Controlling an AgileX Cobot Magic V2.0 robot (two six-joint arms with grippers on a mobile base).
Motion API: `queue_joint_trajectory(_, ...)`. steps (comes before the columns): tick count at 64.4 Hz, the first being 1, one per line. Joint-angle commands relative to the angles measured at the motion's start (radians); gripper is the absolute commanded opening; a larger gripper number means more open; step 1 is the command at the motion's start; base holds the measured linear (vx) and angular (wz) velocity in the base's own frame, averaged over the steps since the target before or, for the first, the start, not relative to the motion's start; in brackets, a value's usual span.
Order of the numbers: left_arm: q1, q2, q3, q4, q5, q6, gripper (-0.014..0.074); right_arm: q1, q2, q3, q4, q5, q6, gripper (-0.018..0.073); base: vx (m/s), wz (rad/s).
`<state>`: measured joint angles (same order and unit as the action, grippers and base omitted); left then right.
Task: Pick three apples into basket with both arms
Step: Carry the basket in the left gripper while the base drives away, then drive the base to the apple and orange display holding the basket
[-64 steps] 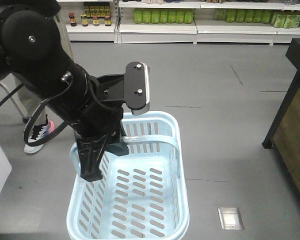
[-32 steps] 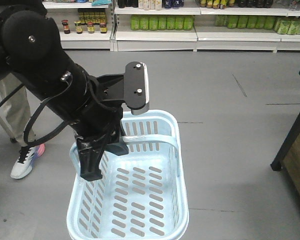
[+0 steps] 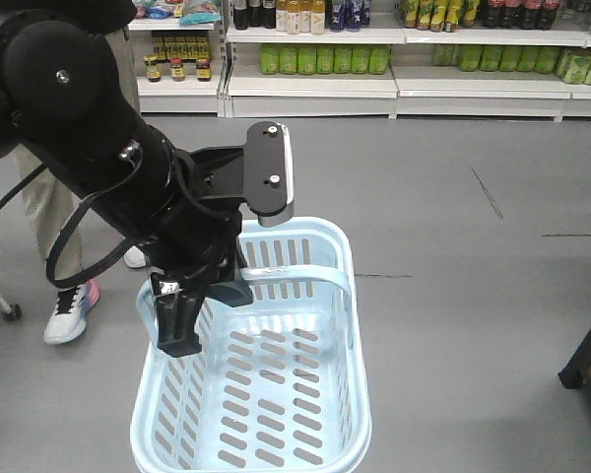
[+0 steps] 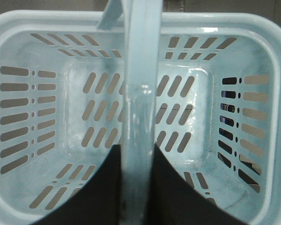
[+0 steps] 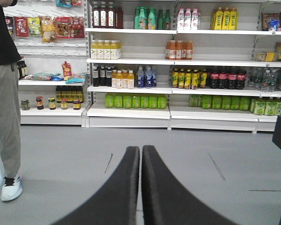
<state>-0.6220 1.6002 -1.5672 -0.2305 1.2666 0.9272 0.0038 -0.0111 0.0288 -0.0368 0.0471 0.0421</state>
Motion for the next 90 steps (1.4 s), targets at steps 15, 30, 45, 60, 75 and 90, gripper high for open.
queue_joint_trajectory(15, -0.004, -0.048, -0.027, -0.030, -0.017, -0.007, -0.0006, -0.005, -0.012, 0.004, -0.009, -0.074, -0.001, -0.0008, 0.36, -0.10)
queue_joint_trajectory(30, -0.004, -0.048, -0.027, -0.030, -0.017, -0.007, -0.0006, -0.005, -0.012, 0.004, -0.009, -0.074, -0.001, -0.0008, 0.33, -0.32)
queue_joint_trajectory(45, -0.004, -0.048, -0.027, -0.030, -0.017, -0.007, -0.0006, -0.005, -0.012, 0.004, -0.009, -0.074, -0.001, -0.0008, 0.30, -0.52)
queue_joint_trajectory(60, -0.004, -0.048, -0.027, -0.030, -0.017, -0.007, -0.0006, -0.005, -0.012, 0.004, -0.009, -0.074, -0.001, -0.0008, 0.25, -0.64)
queue_joint_trajectory(75, -0.004, -0.048, -0.027, -0.030, -0.017, -0.007, -0.0006, -0.005, -0.012, 0.004, -0.009, -0.074, -0.001, -0.0008, 0.22, -0.65)
queue_joint_trajectory(90, -0.004, -0.048, -0.027, -0.030, -0.017, -0.007, -0.0006, -0.005, -0.012, 0.004, -0.009, -0.074, -0.001, -0.0008, 0.19, -0.67)
